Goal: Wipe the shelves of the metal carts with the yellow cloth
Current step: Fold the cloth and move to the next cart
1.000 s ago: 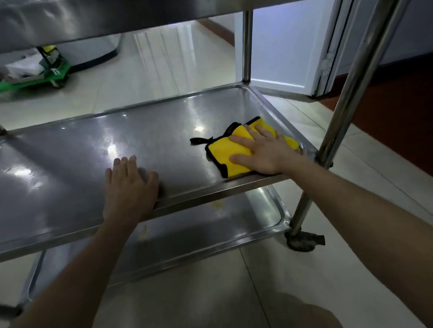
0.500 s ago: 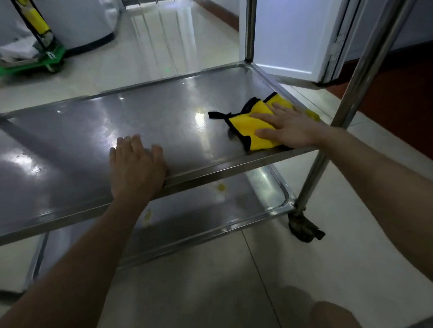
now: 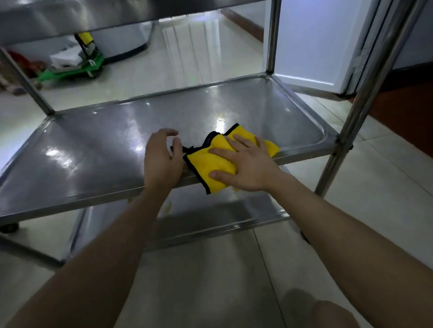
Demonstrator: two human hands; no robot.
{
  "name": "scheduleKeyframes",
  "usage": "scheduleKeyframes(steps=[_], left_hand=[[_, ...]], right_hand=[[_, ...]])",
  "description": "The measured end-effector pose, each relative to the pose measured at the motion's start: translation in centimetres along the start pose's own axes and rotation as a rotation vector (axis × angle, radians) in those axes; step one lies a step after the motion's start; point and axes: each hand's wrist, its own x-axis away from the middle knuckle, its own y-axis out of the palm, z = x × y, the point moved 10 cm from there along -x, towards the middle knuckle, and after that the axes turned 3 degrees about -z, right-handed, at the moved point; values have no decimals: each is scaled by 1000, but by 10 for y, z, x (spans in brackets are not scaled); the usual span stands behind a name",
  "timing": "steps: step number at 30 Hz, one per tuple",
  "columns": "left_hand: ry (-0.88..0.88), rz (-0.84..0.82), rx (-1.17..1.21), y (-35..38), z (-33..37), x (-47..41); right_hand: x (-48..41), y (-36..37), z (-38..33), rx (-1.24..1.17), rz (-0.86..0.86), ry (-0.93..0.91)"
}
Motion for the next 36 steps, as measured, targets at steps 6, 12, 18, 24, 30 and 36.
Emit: scheduleKeyframes(steps=[6, 12, 18, 24, 30, 36], left_hand=[[-98, -22, -243, -66, -58, 68], [-237, -309, -618, -119, -142, 108], [-134, -230, -632, -114, -151, 117], [4, -202, -518, -129, -138, 113], [53, -187, -414, -205, -204, 88], [3, -267, -606, -234, -284, 83]], right_hand=[[-2, 1, 2, -21, -24, -14], [-3, 0, 1, 7, -54, 20], [-21, 13, -46, 87, -38, 60], [-68, 44, -200, 130, -30, -50], [-86, 56, -244, 60, -62, 73], [-82, 53, -241, 78, -66, 163]])
